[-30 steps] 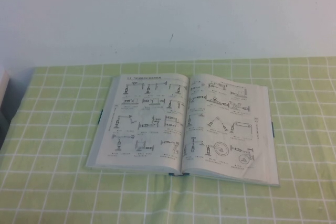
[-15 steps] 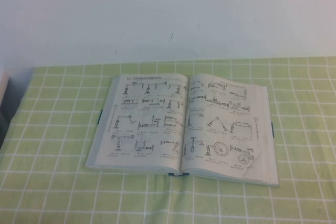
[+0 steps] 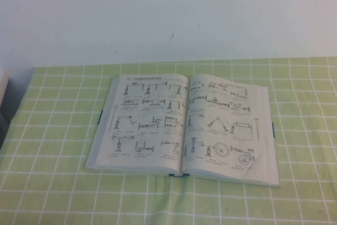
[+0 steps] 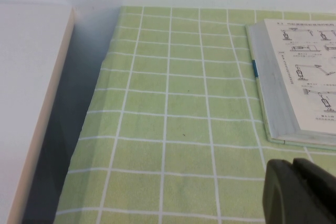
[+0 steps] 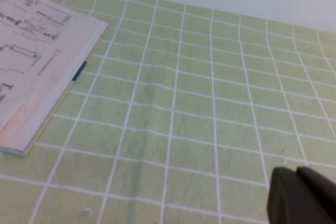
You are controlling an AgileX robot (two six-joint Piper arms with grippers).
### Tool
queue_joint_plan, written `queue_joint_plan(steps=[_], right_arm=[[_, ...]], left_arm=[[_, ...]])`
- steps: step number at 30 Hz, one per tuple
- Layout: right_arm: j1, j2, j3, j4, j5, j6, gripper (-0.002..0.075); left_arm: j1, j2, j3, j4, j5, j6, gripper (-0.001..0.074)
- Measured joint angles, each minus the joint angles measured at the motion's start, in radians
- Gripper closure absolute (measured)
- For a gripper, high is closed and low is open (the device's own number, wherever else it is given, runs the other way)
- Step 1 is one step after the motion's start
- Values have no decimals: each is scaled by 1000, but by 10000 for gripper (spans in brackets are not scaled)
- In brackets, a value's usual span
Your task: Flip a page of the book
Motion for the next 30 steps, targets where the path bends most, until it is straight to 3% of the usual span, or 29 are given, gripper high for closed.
queue_joint_plan(steps=[30], right_arm=[[0,0,0,0,0,0,728]], left_arm=[[0,0,0,32,0,2,738]])
